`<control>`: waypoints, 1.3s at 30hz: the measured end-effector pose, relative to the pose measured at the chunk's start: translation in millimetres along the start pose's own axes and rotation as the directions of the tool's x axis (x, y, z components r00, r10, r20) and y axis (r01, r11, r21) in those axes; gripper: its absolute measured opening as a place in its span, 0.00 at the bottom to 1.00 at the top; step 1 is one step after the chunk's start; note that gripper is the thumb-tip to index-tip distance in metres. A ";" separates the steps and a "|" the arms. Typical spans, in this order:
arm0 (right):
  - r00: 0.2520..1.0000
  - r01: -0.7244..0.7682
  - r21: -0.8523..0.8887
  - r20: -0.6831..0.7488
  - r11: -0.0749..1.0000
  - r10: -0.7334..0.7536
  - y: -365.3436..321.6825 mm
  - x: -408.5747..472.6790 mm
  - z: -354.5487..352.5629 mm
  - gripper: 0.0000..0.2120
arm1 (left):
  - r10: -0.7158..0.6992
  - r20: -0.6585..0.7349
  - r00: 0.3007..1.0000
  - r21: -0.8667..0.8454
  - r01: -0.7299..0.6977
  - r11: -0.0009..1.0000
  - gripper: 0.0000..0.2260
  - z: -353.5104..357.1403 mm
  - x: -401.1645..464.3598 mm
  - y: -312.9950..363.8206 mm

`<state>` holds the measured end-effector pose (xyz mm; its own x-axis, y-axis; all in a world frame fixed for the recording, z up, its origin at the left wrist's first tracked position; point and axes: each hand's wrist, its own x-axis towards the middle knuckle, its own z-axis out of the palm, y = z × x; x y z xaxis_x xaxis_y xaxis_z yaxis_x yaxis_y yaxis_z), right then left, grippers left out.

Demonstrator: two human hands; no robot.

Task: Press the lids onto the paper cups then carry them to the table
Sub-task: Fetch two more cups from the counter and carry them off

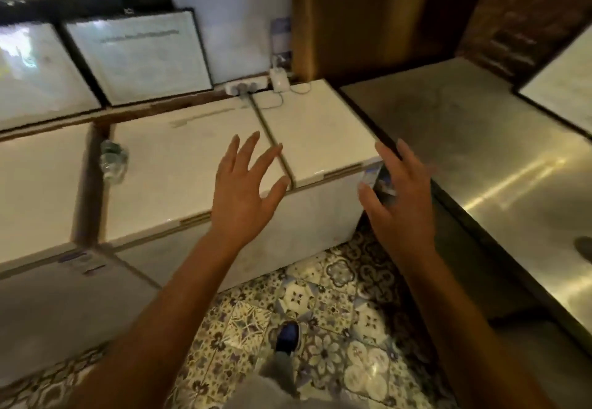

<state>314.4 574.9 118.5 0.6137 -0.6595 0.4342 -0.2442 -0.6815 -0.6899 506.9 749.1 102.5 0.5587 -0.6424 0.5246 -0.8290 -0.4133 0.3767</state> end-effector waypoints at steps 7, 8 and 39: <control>0.956 -0.229 -0.236 -0.238 0.944 0.172 98.6 42.3 -67.9 0.33 | 0.221 0.114 0.968 -0.179 -0.199 0.964 0.26 123.9 96.6 74.2; 0.947 -0.261 -0.251 -0.255 0.932 0.196 109.9 49.4 -73.9 0.33 | 0.237 0.128 0.963 -0.206 -0.208 0.956 0.26 140.1 111.2 83.4; 0.399 -0.912 -0.167 -0.570 0.374 0.718 500.7 -53.7 -415.8 0.36 | 0.693 0.600 0.400 -0.555 -0.416 0.721 0.35 535.9 140.8 595.6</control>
<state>-153.0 137.2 -9.5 -0.3585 -0.9335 0.0076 -0.7764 0.2936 -0.5577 78.2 66.7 -8.4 -0.3658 -0.9306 0.0127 -0.8158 0.3271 0.4770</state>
